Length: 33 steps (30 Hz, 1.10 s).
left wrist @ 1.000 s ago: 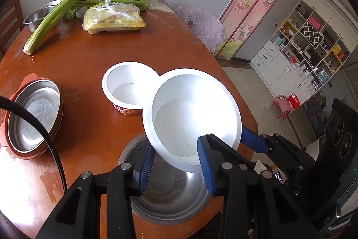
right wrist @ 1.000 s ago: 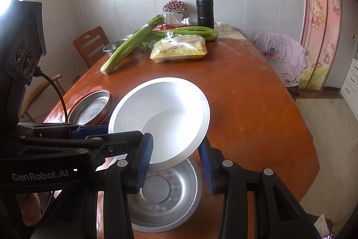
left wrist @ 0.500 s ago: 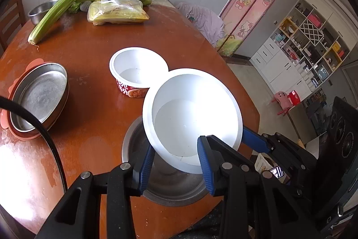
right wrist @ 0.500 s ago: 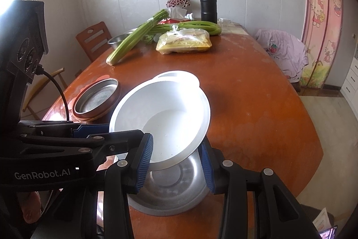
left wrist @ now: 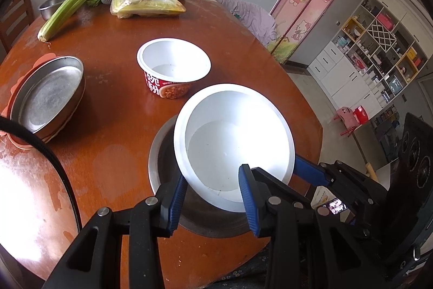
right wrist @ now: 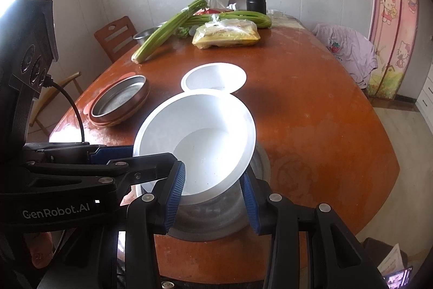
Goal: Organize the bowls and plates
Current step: 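Lower the large white bowl into the steel bowl with both grippers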
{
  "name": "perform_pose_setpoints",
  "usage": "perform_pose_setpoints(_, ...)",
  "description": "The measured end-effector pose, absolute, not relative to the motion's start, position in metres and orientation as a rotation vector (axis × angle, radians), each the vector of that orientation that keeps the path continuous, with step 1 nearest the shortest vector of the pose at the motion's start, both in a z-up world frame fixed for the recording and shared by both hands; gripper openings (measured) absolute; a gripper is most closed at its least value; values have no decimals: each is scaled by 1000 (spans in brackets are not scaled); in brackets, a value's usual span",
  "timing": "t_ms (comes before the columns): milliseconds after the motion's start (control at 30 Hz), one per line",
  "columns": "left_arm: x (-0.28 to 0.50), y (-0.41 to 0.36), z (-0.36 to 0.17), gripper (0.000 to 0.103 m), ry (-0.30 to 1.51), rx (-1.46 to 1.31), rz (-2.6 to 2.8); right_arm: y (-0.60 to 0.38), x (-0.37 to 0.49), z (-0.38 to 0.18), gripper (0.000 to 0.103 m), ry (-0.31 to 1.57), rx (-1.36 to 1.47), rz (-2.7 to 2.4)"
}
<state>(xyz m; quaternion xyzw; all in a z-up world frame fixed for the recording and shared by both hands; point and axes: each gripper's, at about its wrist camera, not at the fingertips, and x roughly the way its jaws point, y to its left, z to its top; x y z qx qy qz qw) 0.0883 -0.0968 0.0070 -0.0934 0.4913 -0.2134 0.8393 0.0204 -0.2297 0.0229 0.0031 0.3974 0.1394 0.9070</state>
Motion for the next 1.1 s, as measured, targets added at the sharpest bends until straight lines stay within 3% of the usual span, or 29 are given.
perform_pose_setpoints(1100,99,-102,-18,39,1087,-151,-405,-227,33,-7,43,902,-9,308)
